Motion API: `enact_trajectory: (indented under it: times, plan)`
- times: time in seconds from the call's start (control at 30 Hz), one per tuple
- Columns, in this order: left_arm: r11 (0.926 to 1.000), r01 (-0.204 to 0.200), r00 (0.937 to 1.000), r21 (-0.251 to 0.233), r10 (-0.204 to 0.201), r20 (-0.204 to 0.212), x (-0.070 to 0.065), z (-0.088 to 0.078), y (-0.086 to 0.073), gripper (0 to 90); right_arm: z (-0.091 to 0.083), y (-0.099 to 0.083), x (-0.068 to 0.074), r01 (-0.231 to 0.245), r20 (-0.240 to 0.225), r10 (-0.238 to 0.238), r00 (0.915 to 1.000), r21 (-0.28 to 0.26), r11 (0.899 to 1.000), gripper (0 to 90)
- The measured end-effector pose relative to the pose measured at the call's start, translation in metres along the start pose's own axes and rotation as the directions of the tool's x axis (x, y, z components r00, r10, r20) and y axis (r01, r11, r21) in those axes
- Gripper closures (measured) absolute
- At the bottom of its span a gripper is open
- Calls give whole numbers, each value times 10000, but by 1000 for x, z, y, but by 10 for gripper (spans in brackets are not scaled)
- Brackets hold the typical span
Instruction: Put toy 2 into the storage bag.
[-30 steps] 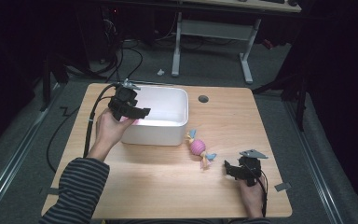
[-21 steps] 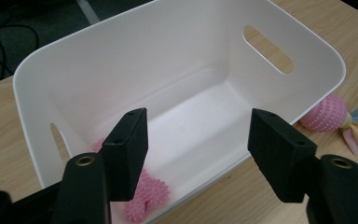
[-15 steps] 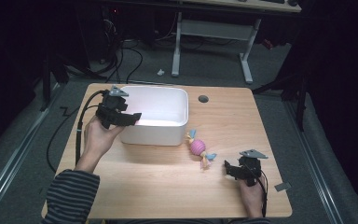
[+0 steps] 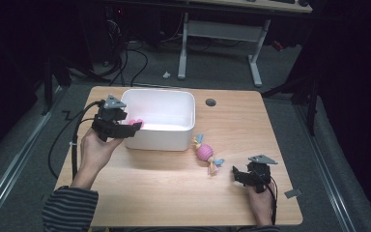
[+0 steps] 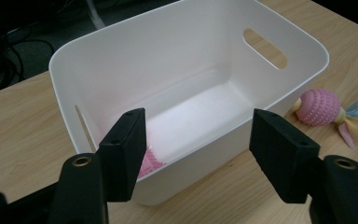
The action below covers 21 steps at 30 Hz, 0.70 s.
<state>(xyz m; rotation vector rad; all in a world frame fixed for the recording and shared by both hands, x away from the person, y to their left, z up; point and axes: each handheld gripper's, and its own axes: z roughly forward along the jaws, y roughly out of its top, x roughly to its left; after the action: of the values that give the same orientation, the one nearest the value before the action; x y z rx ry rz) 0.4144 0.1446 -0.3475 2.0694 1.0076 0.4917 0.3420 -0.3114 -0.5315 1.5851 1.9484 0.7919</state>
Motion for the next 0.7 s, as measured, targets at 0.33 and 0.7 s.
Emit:
enact_trajectory:
  times: [0.33,0.7]
  plan:
    - [9997,116,9999,-199,-115,66,-4,-7,-14,365,0,0,0,-7,5,7,10000,8,10000,166]
    - [9993,276,9994,-247,-271,206,-8,-8,-29,366,0,0,0,2,5,-2,10000,-2,10000,166]
